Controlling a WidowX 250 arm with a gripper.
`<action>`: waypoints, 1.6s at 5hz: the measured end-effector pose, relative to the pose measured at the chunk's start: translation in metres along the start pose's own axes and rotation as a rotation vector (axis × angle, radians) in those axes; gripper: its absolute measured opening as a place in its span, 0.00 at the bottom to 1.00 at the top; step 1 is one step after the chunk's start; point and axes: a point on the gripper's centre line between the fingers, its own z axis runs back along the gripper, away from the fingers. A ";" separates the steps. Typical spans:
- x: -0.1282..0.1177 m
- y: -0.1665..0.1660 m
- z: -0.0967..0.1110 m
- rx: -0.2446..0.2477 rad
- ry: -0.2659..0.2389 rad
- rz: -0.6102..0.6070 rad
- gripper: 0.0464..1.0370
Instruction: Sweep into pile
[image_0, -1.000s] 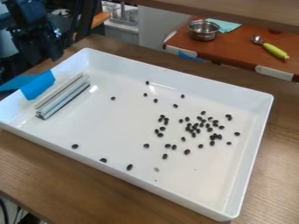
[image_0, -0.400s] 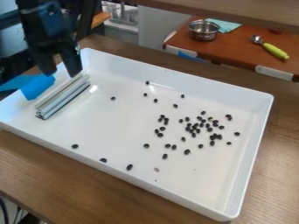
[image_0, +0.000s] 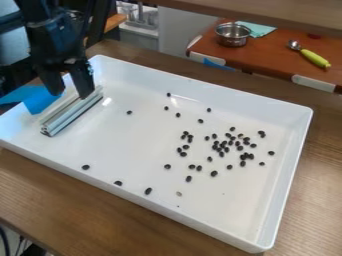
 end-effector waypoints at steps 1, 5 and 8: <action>-0.007 0.002 -0.008 0.012 0.015 -0.006 0.96; -0.013 0.004 -0.023 0.093 0.033 -0.032 0.52; -0.015 -0.008 -0.027 0.091 0.045 -0.042 0.29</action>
